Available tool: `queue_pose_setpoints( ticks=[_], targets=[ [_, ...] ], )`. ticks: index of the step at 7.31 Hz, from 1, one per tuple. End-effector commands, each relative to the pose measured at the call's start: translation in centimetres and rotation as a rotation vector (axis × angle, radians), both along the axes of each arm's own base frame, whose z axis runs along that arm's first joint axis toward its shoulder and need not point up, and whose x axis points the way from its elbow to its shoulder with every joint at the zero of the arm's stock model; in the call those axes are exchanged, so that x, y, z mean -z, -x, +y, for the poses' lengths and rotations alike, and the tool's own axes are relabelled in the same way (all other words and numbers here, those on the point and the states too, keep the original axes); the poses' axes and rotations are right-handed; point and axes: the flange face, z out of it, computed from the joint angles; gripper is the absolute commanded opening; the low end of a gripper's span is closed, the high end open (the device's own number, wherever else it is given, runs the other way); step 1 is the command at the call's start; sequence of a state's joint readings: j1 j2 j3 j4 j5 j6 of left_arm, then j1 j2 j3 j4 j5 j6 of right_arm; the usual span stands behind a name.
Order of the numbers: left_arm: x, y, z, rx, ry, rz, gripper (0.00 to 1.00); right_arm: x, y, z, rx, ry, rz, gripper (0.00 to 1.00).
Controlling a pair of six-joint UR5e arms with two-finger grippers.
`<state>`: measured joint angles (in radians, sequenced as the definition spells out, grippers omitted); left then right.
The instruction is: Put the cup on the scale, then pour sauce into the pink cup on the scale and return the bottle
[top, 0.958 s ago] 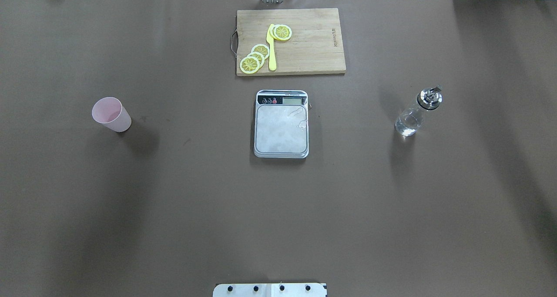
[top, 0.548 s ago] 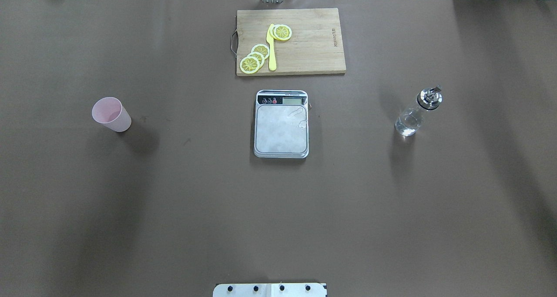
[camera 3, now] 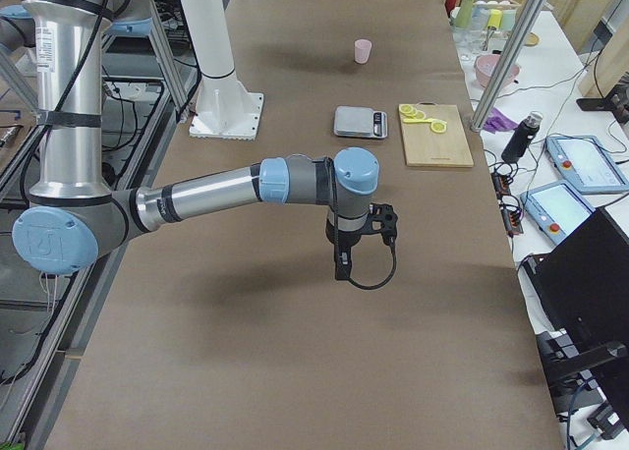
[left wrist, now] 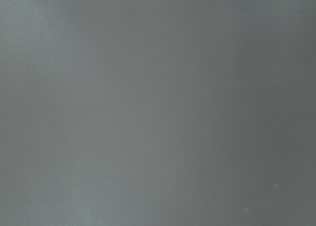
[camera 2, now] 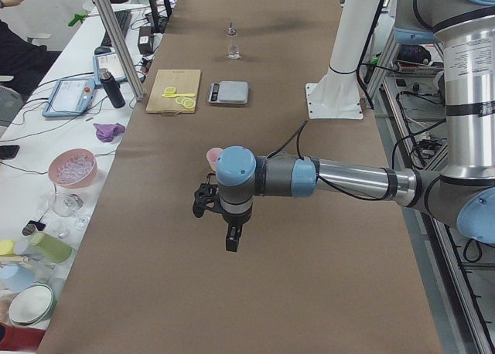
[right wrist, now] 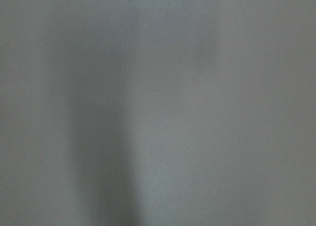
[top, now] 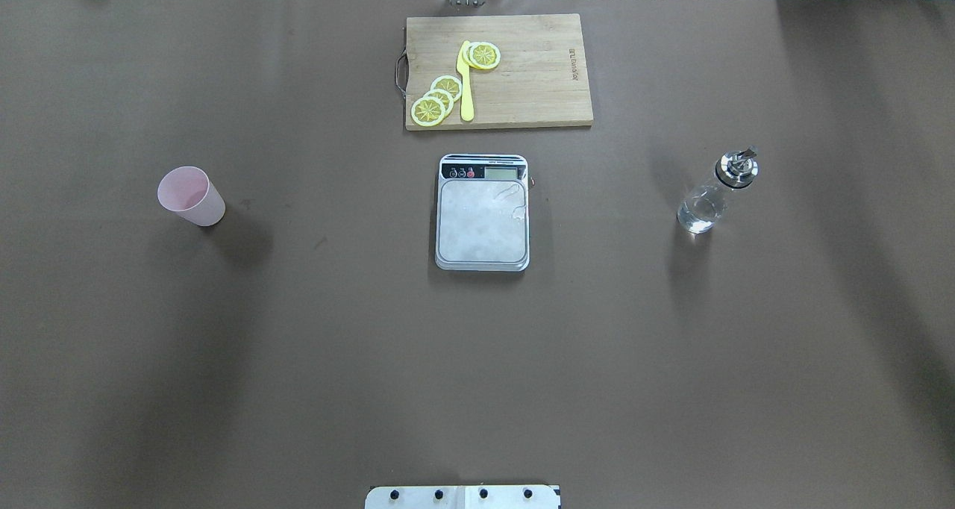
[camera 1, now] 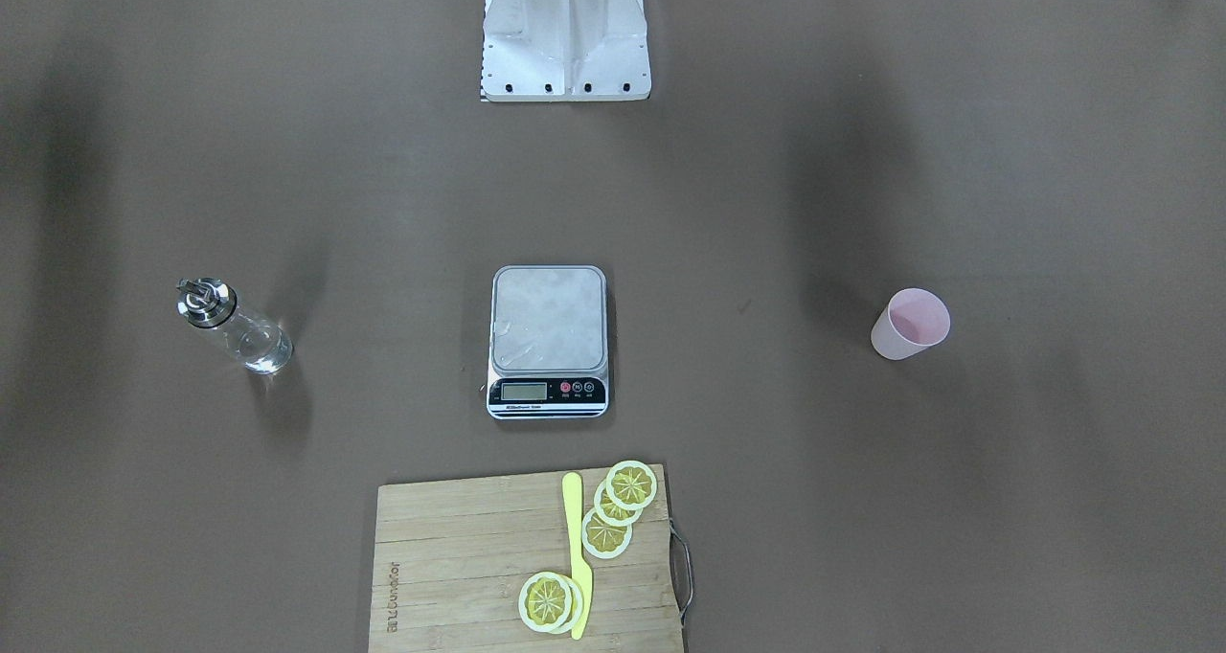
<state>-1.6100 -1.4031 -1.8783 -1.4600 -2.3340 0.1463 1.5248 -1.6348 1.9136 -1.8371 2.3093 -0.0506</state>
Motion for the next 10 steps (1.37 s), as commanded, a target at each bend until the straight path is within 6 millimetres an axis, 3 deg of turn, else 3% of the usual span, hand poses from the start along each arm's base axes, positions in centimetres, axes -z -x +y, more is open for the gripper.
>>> queue_pose_setpoints(
  ticks=[1,6,9,10],
  targets=[
    [0.5,0.0,-0.1,0.004,-0.006,0.001,0.98,0.6,-0.1,-0.2,-0.004,-0.042,0.014,1.00],
    [1.9,0.0,-0.8,0.009,-0.025,0.000,0.98,0.7,0.2,-0.1,-0.002,-0.039,-0.014,1.00],
    [10.6,-1.4,-4.8,0.247,0.072,0.087,0.98,1.1,0.3,-0.2,-0.004,-0.043,-0.028,1.00],
    [13.8,-4.2,-6.9,0.285,0.127,0.137,0.98,1.2,0.4,-0.3,-0.003,-0.044,-0.032,1.00]
  ],
)
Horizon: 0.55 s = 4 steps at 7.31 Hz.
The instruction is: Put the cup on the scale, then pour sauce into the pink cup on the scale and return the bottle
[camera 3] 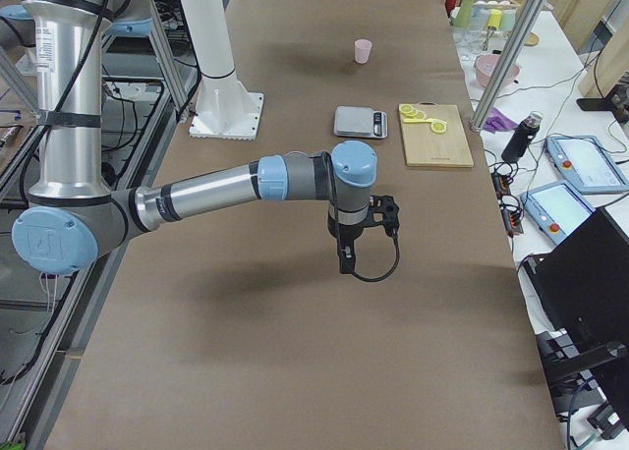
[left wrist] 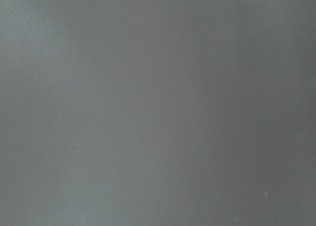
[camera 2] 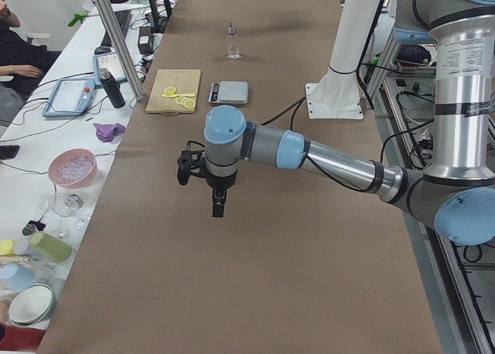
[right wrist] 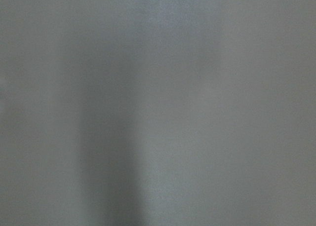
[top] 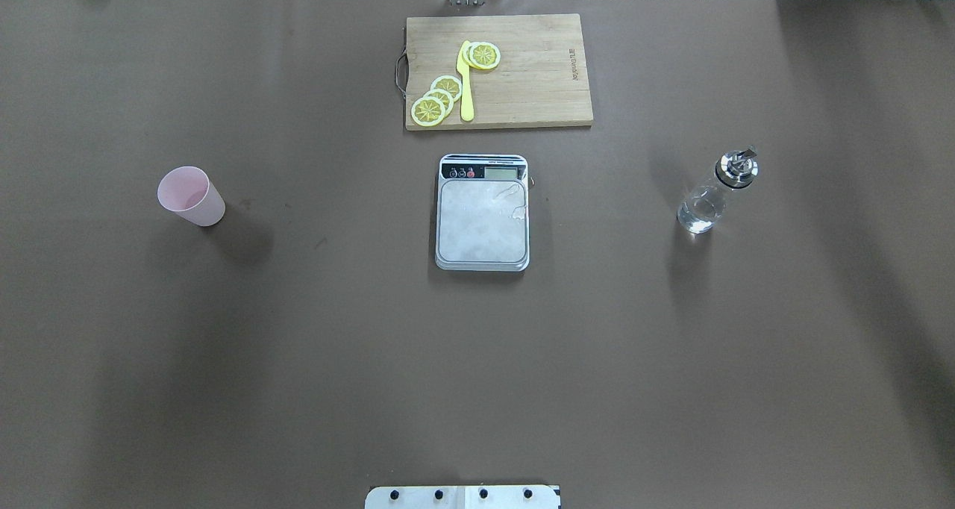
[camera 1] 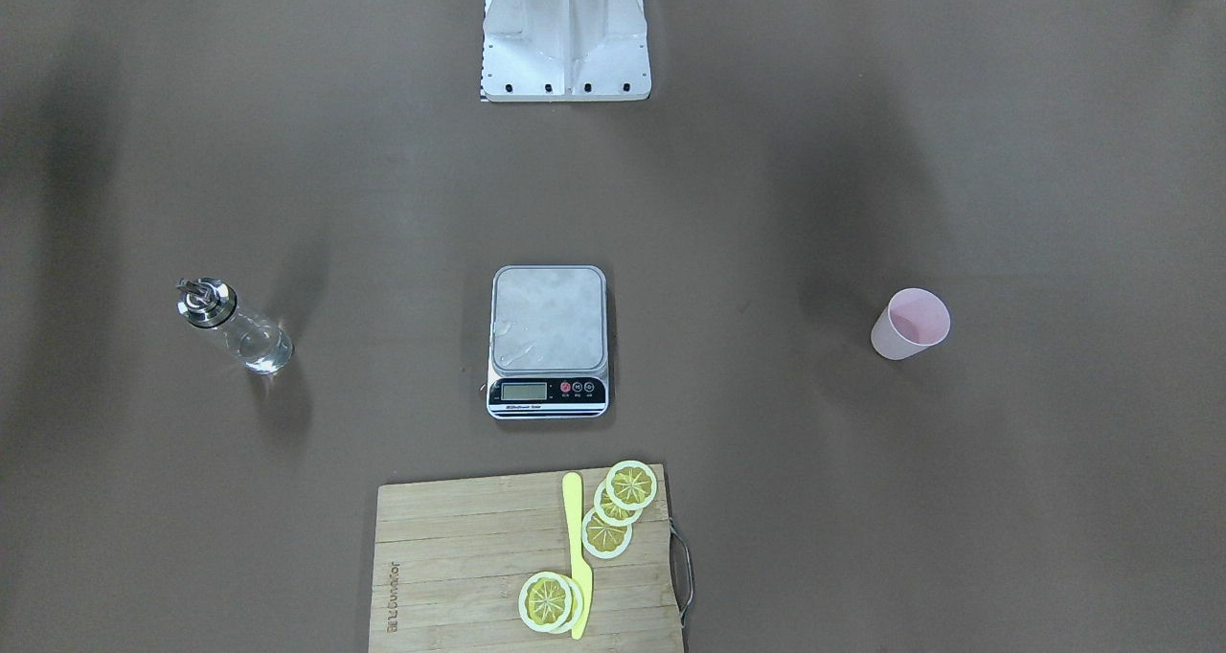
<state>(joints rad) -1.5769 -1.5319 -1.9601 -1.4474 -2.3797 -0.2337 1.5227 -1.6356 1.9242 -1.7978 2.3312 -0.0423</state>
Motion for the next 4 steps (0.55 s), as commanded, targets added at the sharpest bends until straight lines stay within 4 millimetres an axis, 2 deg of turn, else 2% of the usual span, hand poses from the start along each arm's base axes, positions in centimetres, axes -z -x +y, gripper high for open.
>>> queue_pose_setpoints(
  ticks=[1,2,3,4],
  targets=[
    [6.2,-5.8,-3.5,0.072,0.096,0.083,0.98,1.4,0.2,0.1,0.003,-0.027,-0.021,1.00],
    [8.5,-8.2,-4.3,0.089,0.123,0.106,0.98,2.6,0.4,0.2,0.003,-0.042,-0.038,1.00],
    [10.6,-10.5,-4.5,0.083,0.129,0.116,0.98,2.1,1.0,0.1,0.016,-0.033,-0.032,1.00],
    [11.8,-11.1,-4.5,0.080,0.116,0.124,0.98,2.1,1.1,0.1,0.017,-0.032,-0.038,1.00]
  ],
)
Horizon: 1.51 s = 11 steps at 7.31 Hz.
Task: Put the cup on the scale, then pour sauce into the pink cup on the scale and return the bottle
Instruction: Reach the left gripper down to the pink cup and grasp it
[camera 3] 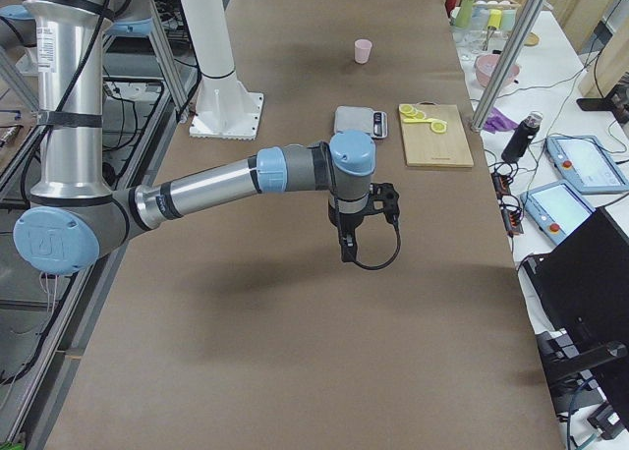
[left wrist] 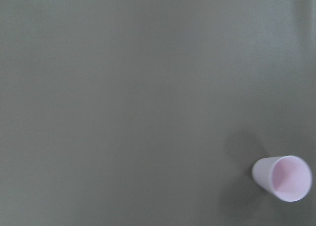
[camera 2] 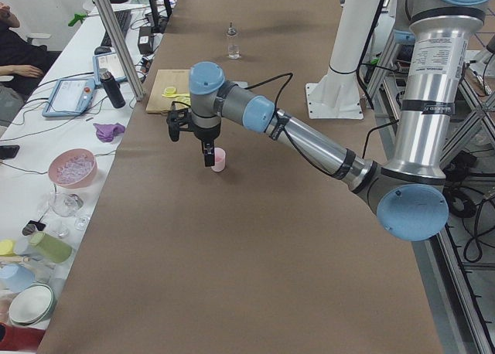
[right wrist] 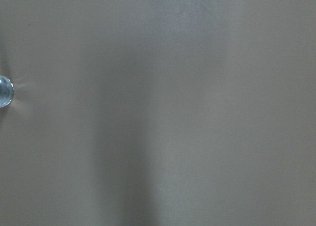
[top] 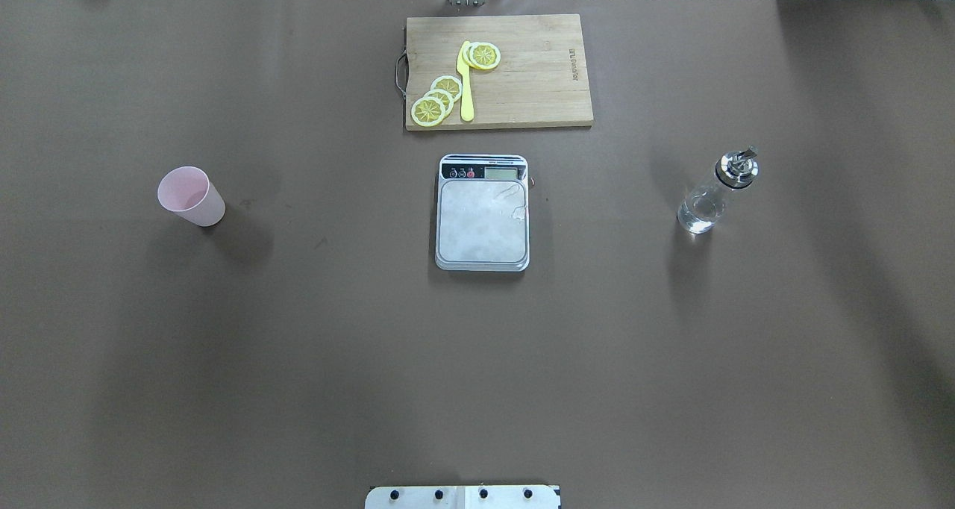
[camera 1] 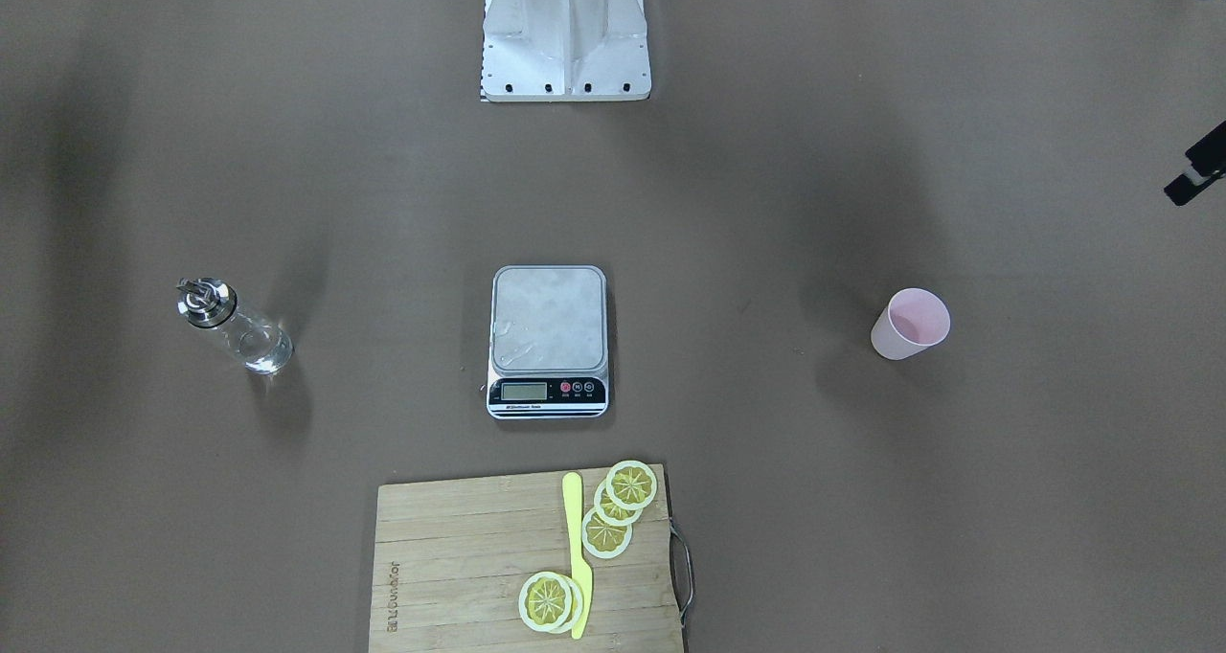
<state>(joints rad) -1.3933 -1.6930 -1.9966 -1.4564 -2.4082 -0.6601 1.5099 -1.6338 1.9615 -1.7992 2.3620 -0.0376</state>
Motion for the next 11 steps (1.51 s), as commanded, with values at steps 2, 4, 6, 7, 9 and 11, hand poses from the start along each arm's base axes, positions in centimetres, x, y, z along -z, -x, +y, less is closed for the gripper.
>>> queue_pose_setpoints(
  ticks=[2,4,6,7,9,11],
  targets=[
    [4.1,-6.9,-0.6,-0.047,0.015,0.021,0.98,0.9,0.4,0.3,0.006,0.006,-0.022,1.00],
    [5.7,-17.3,-0.5,-0.045,0.037,-0.097,0.98,0.5,0.4,-0.4,0.006,0.011,-0.018,1.00],
    [2.5,-19.7,-3.1,-0.036,0.048,-0.137,0.98,0.7,0.4,-0.7,0.006,0.007,-0.017,1.00],
    [-0.3,-20.7,-4.3,-0.039,0.037,-0.131,0.98,0.7,0.4,-0.7,0.006,0.009,-0.021,1.00],
    [-3.8,-22.7,-5.3,-0.058,0.030,-0.129,0.98,0.8,0.4,-0.7,0.006,0.007,-0.021,1.00],
    [-5.3,-24.7,-4.4,-0.086,0.035,-0.149,0.98,0.7,0.4,-0.6,0.006,0.010,-0.021,1.00]
  ],
)
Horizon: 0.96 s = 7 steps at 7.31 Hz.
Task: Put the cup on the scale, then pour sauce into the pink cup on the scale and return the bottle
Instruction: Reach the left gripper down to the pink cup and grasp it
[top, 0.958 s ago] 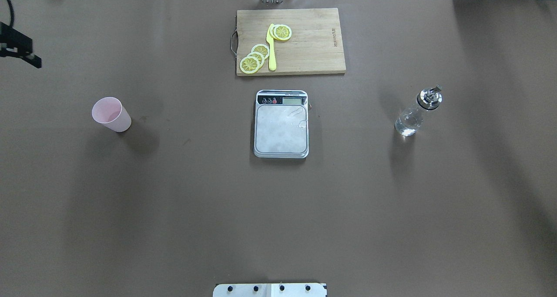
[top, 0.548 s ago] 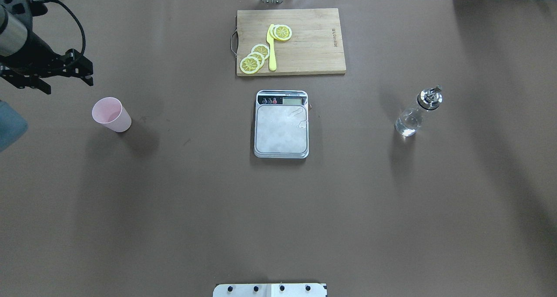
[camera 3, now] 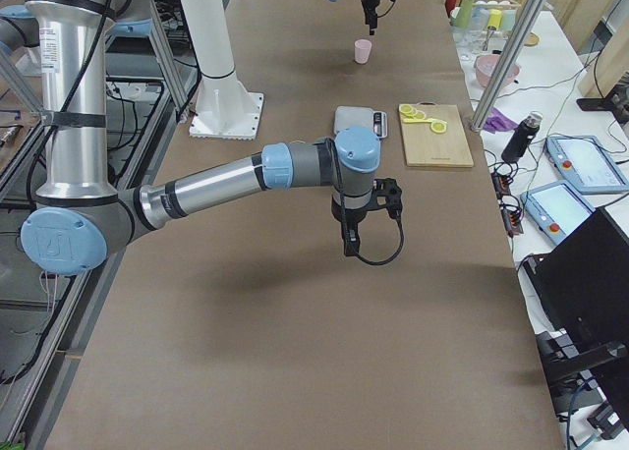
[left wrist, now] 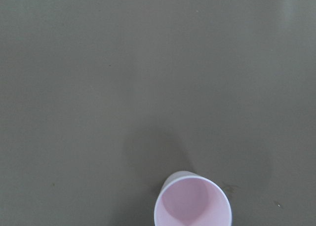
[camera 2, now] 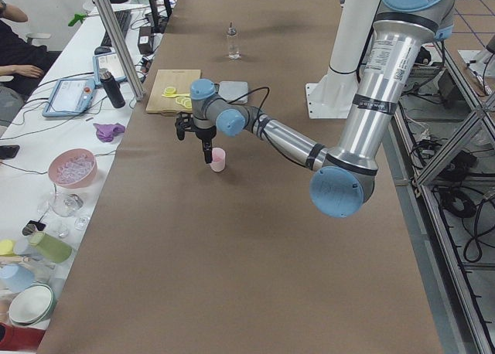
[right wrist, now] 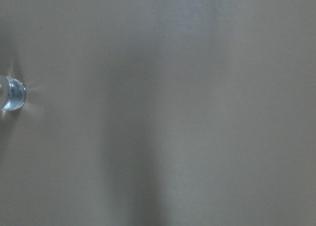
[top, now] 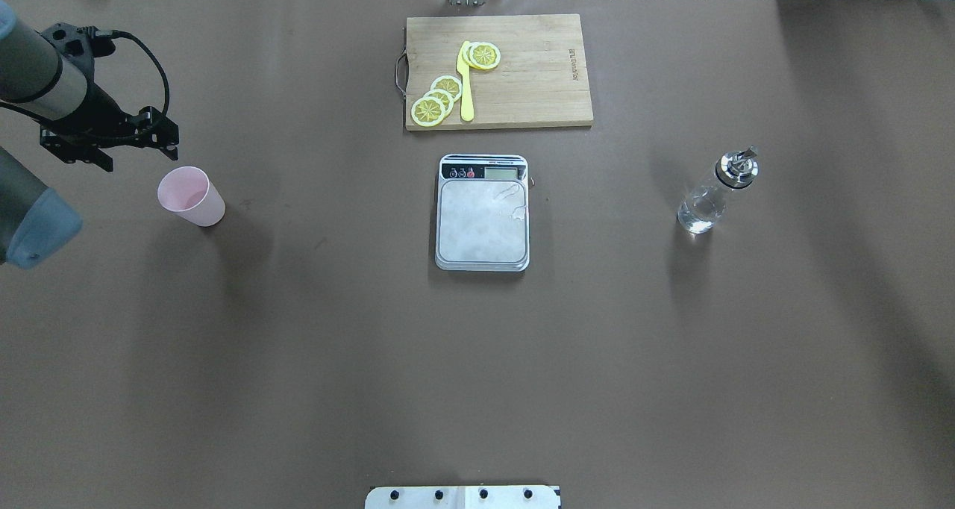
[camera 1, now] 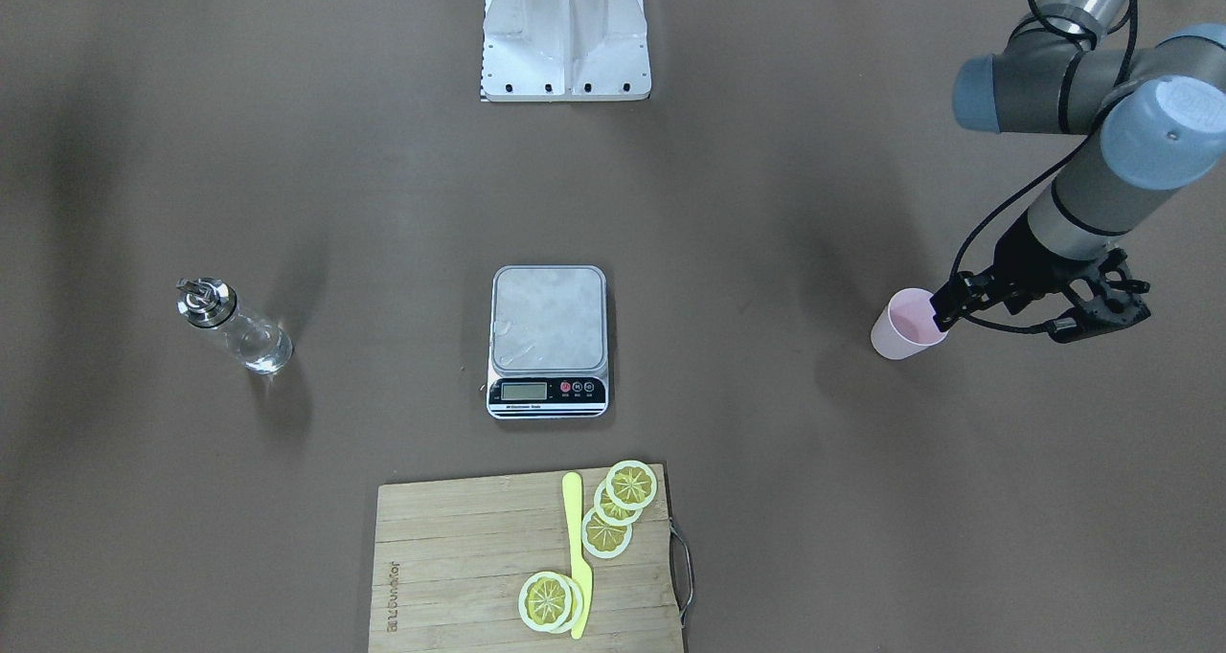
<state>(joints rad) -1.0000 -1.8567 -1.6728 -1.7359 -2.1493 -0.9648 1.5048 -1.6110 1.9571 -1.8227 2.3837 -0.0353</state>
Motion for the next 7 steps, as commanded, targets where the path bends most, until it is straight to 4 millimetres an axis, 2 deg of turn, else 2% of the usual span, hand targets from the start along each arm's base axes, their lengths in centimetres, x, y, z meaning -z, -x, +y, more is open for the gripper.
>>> queue_pose_setpoints(
  ticks=[1,2,4,7],
  targets=[
    [-1.2,-1.9,1.0,-0.030,0.001,-0.013,0.98,-0.2,0.0,0.0,0.000,0.005,0.000,1.00],
    [-1.2,-2.5,1.3,-0.042,0.000,-0.014,0.97,-0.3,0.0,0.0,0.000,0.007,0.000,1.00],
    [-1.3,-2.6,1.5,-0.046,0.001,-0.013,0.72,-0.2,0.0,0.0,0.000,0.005,0.000,1.00],
    [-1.4,-3.7,2.0,-0.066,0.001,-0.015,0.52,-0.3,0.0,0.0,0.000,0.007,0.002,1.00]
  ],
)
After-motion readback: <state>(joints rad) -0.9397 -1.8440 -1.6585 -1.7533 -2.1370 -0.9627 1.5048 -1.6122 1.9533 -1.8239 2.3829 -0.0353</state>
